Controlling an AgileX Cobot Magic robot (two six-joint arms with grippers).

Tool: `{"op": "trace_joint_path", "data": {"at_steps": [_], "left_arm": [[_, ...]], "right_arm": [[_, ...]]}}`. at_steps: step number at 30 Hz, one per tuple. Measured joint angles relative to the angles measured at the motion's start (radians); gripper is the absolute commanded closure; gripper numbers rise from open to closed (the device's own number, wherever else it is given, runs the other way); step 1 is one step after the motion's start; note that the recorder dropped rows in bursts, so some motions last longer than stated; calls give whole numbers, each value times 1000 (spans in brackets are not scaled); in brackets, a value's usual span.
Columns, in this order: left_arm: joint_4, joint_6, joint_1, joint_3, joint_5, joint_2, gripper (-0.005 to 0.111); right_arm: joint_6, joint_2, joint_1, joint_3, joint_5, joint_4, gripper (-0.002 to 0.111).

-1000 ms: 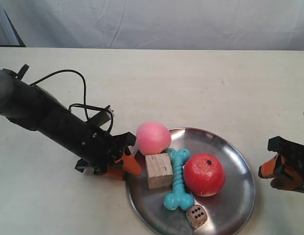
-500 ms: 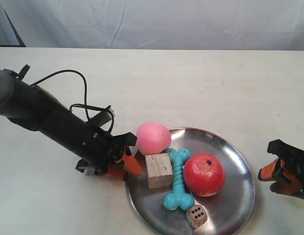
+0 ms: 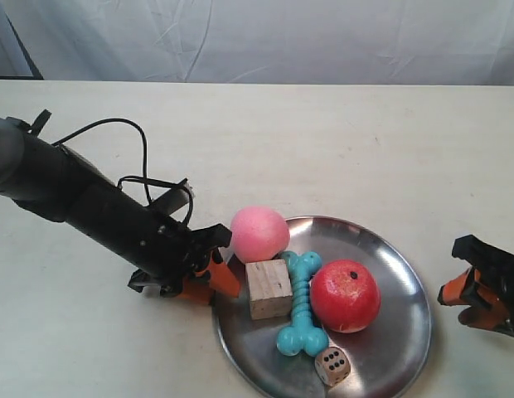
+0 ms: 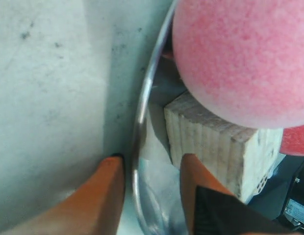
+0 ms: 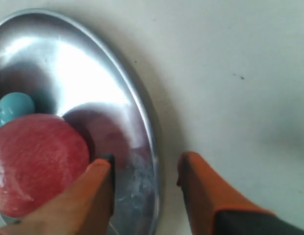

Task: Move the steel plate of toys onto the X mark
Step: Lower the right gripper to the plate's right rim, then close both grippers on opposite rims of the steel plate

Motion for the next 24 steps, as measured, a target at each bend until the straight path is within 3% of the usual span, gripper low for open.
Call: {"op": "trace_joint_path", "data": {"at_steps": [4,16,24], "left_arm": [[0,0,0,0,0,0,69],[-15,0,0,0,-6,0,69],[-18,0,2,0,-19,0,70]], "right_arm": [[-22,62,0,0,0,35,65],[-327,338,2,-2,30,317,65],[-415,372,118,-7,6,432,65]]}}
